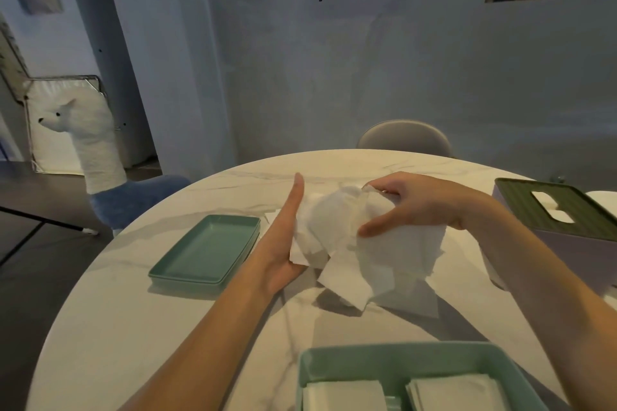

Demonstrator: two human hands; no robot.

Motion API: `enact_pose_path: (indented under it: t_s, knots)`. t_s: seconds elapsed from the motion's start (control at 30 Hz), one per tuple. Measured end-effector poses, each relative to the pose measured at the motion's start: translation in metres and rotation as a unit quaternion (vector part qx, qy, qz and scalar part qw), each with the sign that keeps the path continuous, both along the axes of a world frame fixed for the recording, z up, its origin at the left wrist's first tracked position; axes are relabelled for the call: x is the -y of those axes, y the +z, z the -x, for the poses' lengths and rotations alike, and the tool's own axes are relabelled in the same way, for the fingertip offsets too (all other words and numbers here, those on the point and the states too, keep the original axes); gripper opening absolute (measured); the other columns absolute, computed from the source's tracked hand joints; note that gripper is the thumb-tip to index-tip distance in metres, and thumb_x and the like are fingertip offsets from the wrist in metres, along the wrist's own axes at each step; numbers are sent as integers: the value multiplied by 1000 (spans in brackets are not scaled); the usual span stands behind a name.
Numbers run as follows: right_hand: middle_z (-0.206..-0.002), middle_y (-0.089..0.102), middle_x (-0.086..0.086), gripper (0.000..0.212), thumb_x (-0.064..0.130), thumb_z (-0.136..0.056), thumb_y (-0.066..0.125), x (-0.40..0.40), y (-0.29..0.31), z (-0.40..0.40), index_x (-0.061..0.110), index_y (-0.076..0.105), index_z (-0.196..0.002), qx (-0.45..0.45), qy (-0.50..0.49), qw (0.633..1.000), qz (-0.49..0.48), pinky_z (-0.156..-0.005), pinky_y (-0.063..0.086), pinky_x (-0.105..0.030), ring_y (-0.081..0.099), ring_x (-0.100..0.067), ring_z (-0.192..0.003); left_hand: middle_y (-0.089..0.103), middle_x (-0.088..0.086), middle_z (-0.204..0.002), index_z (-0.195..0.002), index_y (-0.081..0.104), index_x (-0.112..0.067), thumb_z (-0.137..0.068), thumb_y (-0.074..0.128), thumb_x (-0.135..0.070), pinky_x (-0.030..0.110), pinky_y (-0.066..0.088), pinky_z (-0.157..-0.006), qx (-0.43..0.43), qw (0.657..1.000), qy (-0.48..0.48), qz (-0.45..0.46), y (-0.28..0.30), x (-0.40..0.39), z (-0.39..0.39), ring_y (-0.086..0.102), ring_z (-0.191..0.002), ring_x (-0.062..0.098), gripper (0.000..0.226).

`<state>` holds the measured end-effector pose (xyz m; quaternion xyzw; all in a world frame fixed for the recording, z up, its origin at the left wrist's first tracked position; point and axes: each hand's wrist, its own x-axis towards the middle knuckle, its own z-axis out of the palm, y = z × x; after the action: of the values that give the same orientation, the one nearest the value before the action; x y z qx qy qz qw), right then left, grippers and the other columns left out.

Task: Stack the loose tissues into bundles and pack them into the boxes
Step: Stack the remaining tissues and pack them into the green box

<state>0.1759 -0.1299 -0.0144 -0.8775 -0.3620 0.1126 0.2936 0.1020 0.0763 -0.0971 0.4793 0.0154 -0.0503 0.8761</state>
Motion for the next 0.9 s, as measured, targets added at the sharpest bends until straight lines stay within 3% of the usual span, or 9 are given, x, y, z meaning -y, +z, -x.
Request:
enact_pose_path:
  t_s: [0.07,0.13,0.23,0.33,0.5,0.57,0.67,0.83,0.9]
  knots:
    - [-102,68,17,45,51,-72,86,-5,-5,-1,40,67,-111,7,-20,1000,10,-68,50,-21,63,-11,-92,68,14,-134,-137,64,-16,-89,69,-59,58,46,-111,22,991,31,-126,2,2,3,64,-125,35,64]
    - [-103,68,15,51,53,-71,86,-7,-12,-3,36,66,-114,10,-32,999,37,-70,50,-22,63,-12,-91,73,10,-123,-129,67,-15,-88,79,-33,50,58,-98,35,971,101,-215,-3,1,4,70,-114,31,47]
    - [-114,62,11,67,56,-71,85,-8,-22,-4,35,55,-127,-17,-50,993,106,-80,49,-25,58,-11,-90,77,9,-114,-121,70,-11,-89,78,-14,36,62,-85,15,964,188,-185,-12,-5,1,73,-105,28,33]
    - [-114,63,9,61,55,-72,85,-8,-28,-3,36,56,-122,-51,-56,990,118,-83,52,-27,60,-14,-90,74,13,-118,-123,68,-11,-91,75,-10,49,61,-89,-4,961,239,-141,-15,-13,-1,71,-106,32,32]
    - [-95,74,13,46,60,-67,84,4,-14,-5,37,71,-105,-71,-11,996,45,-77,60,-25,71,-15,-89,72,18,-117,-129,66,-16,-95,65,-1,45,62,-62,27,970,231,-66,-18,-18,2,74,-92,32,37]
    - [-93,75,13,44,56,-66,84,10,-6,-3,37,73,-104,-99,13,995,-26,-74,60,-26,73,-14,-88,71,18,-122,-133,64,-18,-96,62,-1,44,63,-68,50,976,207,-46,-18,-16,3,74,-95,32,40]
    - [-96,78,4,36,44,-73,83,12,-1,-5,30,75,-105,-127,13,985,-113,-75,62,-33,75,-19,-87,66,17,-135,-141,60,-18,-97,63,-6,42,61,-78,86,984,145,-66,-16,-11,1,66,-118,35,46]
    - [-96,78,2,44,47,-68,86,9,-8,-10,28,75,-106,-130,-24,980,-148,-82,63,-40,75,-22,-89,70,19,-121,-132,68,-17,-94,70,-24,57,58,-84,59,993,67,-79,-11,-1,5,66,-104,39,39]
    - [-97,78,3,48,50,-65,87,8,-12,-12,28,75,-106,-126,-31,979,-156,-85,63,-43,75,-23,-90,70,17,-125,-133,67,-15,-95,70,-35,57,55,-93,45,992,82,-81,-12,-2,4,67,-108,35,44]
